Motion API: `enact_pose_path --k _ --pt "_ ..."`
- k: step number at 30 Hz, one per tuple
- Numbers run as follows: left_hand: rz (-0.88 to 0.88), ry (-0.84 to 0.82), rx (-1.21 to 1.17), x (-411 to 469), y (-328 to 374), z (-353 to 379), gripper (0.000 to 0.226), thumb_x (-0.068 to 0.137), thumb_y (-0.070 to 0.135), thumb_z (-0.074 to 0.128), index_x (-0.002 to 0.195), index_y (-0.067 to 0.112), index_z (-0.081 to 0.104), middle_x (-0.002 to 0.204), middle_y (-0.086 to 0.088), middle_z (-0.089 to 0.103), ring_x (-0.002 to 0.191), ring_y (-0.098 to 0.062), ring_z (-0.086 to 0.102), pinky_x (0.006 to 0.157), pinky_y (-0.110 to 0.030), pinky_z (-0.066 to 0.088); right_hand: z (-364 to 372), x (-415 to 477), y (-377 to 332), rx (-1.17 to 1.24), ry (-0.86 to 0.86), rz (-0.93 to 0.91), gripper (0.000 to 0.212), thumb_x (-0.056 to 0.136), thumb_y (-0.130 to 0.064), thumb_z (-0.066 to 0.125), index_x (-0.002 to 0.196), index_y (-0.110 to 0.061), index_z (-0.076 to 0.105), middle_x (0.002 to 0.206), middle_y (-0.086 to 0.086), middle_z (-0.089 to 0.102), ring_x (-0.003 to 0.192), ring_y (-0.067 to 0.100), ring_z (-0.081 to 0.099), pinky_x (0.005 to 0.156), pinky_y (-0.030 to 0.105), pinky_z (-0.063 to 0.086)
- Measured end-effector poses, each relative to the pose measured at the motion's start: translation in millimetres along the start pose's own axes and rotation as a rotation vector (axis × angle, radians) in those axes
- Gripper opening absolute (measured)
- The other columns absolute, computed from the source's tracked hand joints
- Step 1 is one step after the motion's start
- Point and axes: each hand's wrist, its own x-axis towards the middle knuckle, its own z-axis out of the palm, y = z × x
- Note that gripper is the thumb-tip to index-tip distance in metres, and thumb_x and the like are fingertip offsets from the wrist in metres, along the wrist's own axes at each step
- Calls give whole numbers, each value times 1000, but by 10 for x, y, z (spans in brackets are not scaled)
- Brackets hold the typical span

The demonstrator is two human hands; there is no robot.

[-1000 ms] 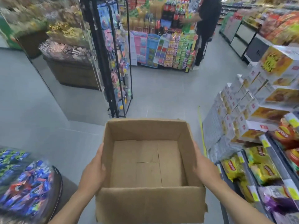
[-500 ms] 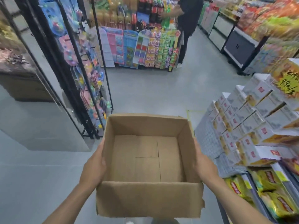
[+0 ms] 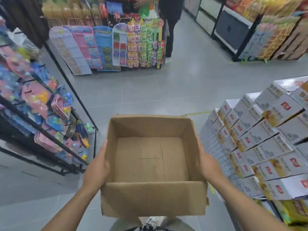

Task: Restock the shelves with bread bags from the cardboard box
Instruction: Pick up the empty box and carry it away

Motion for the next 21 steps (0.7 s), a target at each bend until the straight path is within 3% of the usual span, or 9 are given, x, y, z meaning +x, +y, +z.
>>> enact_pose_path --k 3,6,8,11,13,16,19,21 --pt "27 -16 31 598 272 35 87 96 4 46 159 50 8 67 -4 54 51 -18 49 45 -31 32 -82 449 9 14 -1 55 104 92 -2 40 145 -51 -35 59 3 53 49 20 52 47 34 40" --pt "105 -67 49 1209 573 125 89 92 6 47 158 51 8 63 0 53 51 -21 51 47 -33 36 -143 767 64 42 11 126 100 94 -5 37 146 -48 -36 60 2 52 47 18 47 43 32 33" --pt "159 -135 56 1615 784 230 88 91 11 46 156 53 6 74 -1 55 59 -28 55 54 -36 43 -127 964 147 59 31 181 95 95 -6 37 151 -42 -32 61 2 51 48 18 48 41 31 31" --pt "279 -214 83 2224 1100 450 75 86 33 36 152 55 7 99 -9 68 82 -35 67 65 -38 46 -47 1174 254 73 58 307 95 95 -4 37 152 -42 -30 63 1 50 51 18 49 42 29 28" --pt "358 -282 83 2590 1345 620 73 82 40 29 147 61 4 110 -2 70 87 -34 68 68 -37 47 22 1270 319 112 63 413 97 94 -2 37 152 -42 -29 62 0 50 51 16 49 43 27 26" --pt "493 -424 132 3106 1691 941 74 91 30 38 143 66 0 114 19 60 83 -23 66 67 -36 50 141 1318 350 183 71 584 95 96 -4 37 152 -45 -28 67 2 52 55 18 53 47 31 39" --pt "605 -534 193 3494 1971 1313 91 83 10 46 150 59 9 104 10 66 73 -19 62 61 -37 54 313 1238 361 233 71 771 96 98 -8 38 147 -51 -33 74 4 57 59 20 56 48 33 41" --pt "689 -619 222 3652 2187 1588 92 80 5 48 152 54 15 92 3 67 74 -24 61 61 -40 55 483 1185 405 244 31 919 95 98 -12 39 147 -52 -32 89 6 61 73 25 59 59 34 42"
